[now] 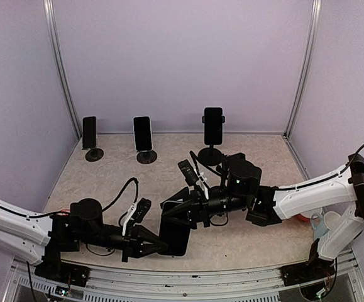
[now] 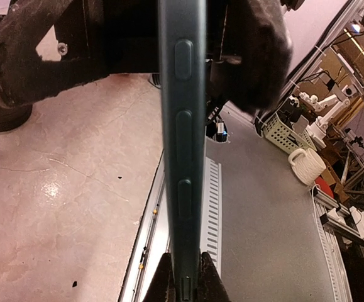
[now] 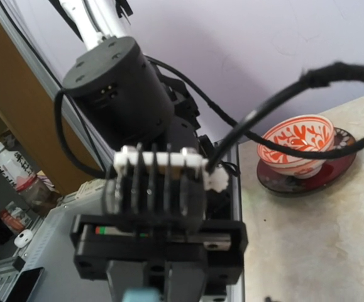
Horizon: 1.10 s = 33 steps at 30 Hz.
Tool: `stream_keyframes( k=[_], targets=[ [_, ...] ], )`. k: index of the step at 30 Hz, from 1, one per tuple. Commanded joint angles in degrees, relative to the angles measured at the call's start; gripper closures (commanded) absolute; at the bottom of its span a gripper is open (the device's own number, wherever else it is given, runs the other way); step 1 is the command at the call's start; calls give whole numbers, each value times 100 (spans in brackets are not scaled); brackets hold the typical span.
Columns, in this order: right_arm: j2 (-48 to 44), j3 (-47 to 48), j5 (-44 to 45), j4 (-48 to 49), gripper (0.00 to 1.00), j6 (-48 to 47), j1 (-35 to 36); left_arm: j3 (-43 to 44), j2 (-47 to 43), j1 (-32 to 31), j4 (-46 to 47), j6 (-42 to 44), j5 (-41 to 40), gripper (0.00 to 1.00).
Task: Place the phone on the phone stand
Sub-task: Pass from the left arm to the right
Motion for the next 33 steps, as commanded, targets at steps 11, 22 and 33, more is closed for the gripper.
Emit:
stream_keyframes(
  k=[11, 22, 33],
  targets=[
    [-62, 91, -234, 191, 71, 34, -49, 222, 176, -90, 450, 141, 15, 100],
    [-176, 28, -205, 4, 100, -119, -64, 242, 100, -91, 351, 217, -286, 60],
    [-1650, -335, 1287, -878, 100, -810, -137, 224, -109, -94, 226, 298, -665, 8]
  ],
)
